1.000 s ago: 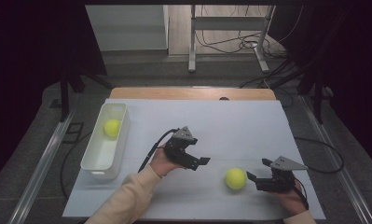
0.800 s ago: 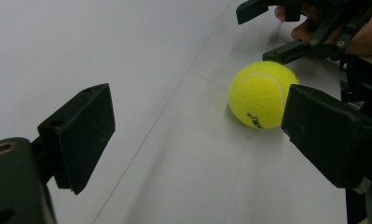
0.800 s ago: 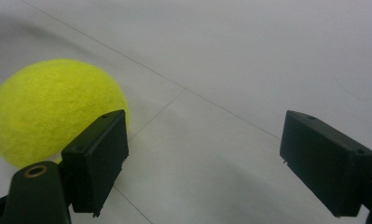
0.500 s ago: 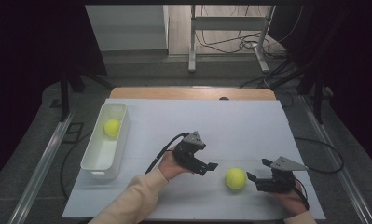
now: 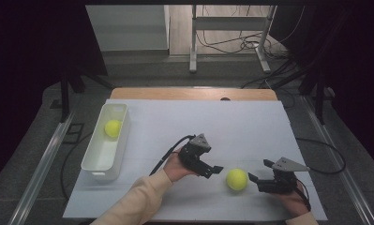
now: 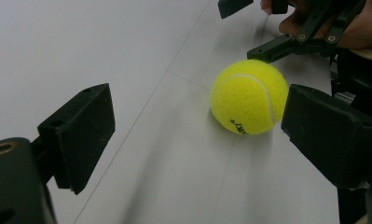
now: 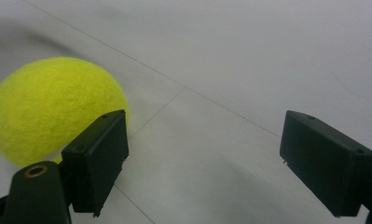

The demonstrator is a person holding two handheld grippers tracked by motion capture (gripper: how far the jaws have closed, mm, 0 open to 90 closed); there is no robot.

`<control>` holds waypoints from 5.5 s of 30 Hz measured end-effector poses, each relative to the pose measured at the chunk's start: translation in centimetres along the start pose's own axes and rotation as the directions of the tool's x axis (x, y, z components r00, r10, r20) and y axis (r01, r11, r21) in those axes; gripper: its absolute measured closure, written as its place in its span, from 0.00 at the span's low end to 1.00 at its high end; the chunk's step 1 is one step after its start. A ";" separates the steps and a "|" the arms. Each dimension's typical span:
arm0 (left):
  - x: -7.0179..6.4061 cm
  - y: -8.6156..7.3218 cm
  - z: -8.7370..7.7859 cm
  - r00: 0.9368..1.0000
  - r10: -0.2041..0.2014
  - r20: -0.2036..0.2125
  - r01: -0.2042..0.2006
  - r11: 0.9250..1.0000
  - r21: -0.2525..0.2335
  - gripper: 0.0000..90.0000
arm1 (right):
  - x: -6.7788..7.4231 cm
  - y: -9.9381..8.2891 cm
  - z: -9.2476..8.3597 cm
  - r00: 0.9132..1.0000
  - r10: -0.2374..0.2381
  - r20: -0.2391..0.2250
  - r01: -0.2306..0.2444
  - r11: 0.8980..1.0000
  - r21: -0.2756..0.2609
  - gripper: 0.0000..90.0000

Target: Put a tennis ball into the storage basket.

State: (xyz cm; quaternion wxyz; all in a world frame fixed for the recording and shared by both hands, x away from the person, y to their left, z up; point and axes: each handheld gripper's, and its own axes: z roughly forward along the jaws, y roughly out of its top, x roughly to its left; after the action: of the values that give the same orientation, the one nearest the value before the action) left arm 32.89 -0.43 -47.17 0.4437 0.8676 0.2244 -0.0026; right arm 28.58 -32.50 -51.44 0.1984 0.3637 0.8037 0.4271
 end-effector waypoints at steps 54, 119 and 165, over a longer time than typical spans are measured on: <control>-1.8 0.8 3.0 0.998 0.028 0.055 -0.030 0.999 0.034 0.12 | 0.0 -0.2 -0.3 1.000 -0.007 0.009 0.007 1.000 0.004 0.18; -3.8 1.6 9.7 0.991 0.083 0.108 -0.101 0.979 0.178 0.22 | -0.2 -0.3 -0.5 0.999 0.012 0.033 -0.012 1.000 -0.007 0.18; -1.9 1.8 1.3 0.999 0.034 0.014 -0.034 0.999 0.010 0.29 | -0.2 -0.2 -0.7 0.999 0.014 0.051 -0.014 1.000 -0.012 0.18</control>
State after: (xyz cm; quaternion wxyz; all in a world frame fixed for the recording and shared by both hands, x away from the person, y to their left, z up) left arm 32.13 -3.06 -46.24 0.4407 0.8735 0.2066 -0.0022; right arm 28.16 -33.07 -51.26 0.2180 0.3789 0.7933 0.4237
